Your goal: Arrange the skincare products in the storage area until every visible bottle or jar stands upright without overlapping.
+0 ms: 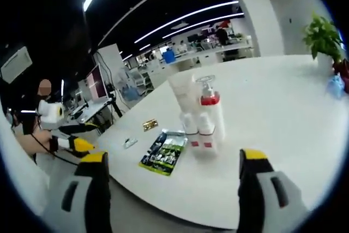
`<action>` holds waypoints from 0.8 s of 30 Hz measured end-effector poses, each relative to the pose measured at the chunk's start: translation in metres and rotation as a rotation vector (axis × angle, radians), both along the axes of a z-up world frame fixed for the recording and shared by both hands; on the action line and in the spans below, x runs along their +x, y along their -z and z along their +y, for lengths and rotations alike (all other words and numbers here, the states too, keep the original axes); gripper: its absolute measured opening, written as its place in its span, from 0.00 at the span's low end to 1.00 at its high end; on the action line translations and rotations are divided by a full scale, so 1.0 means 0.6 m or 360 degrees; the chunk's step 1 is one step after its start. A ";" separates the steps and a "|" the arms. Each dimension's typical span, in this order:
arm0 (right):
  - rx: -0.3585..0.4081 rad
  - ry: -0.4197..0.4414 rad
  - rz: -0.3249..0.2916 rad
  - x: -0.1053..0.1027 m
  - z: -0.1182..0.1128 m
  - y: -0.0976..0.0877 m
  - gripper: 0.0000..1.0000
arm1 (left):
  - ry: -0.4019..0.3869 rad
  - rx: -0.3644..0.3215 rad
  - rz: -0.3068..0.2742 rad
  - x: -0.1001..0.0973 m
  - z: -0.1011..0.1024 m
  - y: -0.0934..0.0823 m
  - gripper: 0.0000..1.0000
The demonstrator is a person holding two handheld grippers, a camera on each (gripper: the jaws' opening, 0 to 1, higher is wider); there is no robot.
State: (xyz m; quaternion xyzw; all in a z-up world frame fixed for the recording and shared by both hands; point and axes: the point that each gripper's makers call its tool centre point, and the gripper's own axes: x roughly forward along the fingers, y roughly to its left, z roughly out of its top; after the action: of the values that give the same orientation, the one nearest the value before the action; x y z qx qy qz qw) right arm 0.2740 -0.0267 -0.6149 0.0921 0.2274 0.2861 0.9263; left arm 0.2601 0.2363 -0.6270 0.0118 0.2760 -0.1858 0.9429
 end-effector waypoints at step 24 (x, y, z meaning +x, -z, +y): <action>-0.0119 -0.0064 0.0024 -0.007 0.010 0.016 0.98 | 0.0023 0.0060 0.0018 -0.012 -0.009 0.010 0.92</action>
State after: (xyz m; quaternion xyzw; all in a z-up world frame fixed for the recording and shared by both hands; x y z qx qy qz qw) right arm 0.2697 -0.0209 -0.6245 0.0548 0.2466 0.2952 0.9214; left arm 0.2529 0.2311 -0.6331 0.0306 0.2846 -0.1876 0.9396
